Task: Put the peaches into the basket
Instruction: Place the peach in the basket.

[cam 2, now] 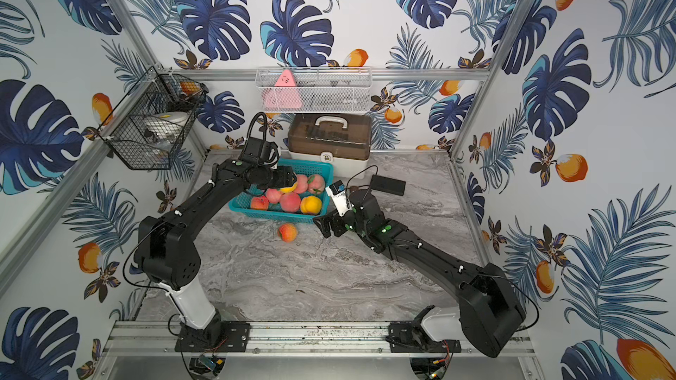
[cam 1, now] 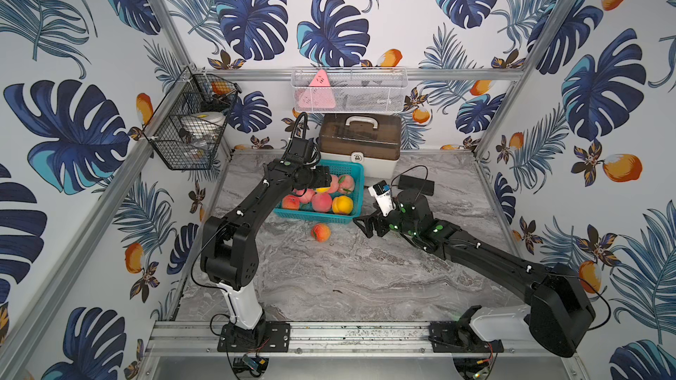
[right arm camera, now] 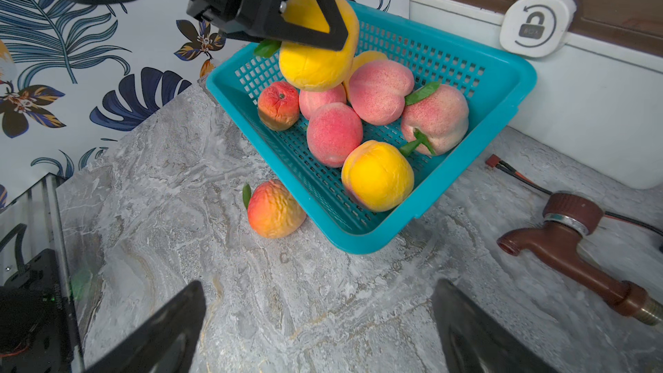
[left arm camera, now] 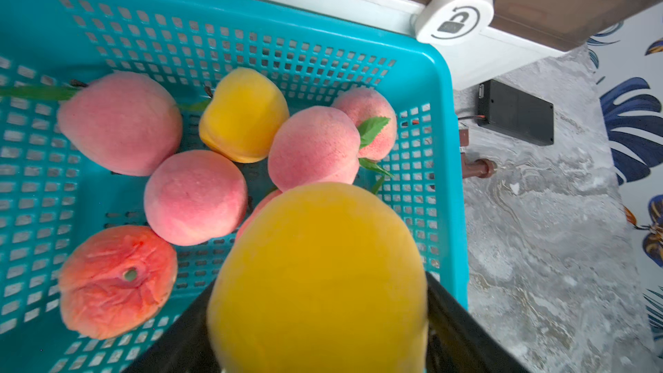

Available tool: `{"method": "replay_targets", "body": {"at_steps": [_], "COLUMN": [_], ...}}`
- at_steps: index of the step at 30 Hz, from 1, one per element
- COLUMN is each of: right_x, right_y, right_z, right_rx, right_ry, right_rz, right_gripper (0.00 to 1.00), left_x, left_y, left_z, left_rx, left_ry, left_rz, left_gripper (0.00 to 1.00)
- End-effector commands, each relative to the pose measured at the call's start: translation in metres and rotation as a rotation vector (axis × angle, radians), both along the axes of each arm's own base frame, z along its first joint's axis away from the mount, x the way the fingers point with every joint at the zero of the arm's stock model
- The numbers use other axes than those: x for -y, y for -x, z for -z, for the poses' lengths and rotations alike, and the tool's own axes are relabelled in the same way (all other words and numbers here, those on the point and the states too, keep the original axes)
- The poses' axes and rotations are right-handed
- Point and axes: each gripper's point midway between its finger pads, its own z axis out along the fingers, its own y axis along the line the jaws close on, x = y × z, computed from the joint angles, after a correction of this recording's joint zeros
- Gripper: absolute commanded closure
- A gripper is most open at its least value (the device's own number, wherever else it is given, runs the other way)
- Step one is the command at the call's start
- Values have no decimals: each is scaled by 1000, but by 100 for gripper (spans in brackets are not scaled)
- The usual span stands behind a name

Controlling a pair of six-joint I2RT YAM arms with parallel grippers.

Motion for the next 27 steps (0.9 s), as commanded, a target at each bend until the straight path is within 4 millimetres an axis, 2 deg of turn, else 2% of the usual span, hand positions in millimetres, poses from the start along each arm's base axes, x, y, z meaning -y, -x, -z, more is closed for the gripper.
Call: {"method": "replay_targets", "body": {"at_steps": [1,17,27], "right_x": [-5,-3,-3], "right_y": [0,2,2], "right_z": [-3,-6,-6], "right_rx": [-10,-14,-19], "right_ry": [-11,-24,-28], "right_rz": [-18,-18,-20], "right_gripper": [0,0,0], "left_x": [-13,-42,-55], "left_y": [-17,-57,-63], "left_z": [-5,20,31], "left_rx": [76,133,116], "left_ry": [-53,-217,-279], "left_rz": [-66,-192,-251], "left_gripper": [30,30,31]}}
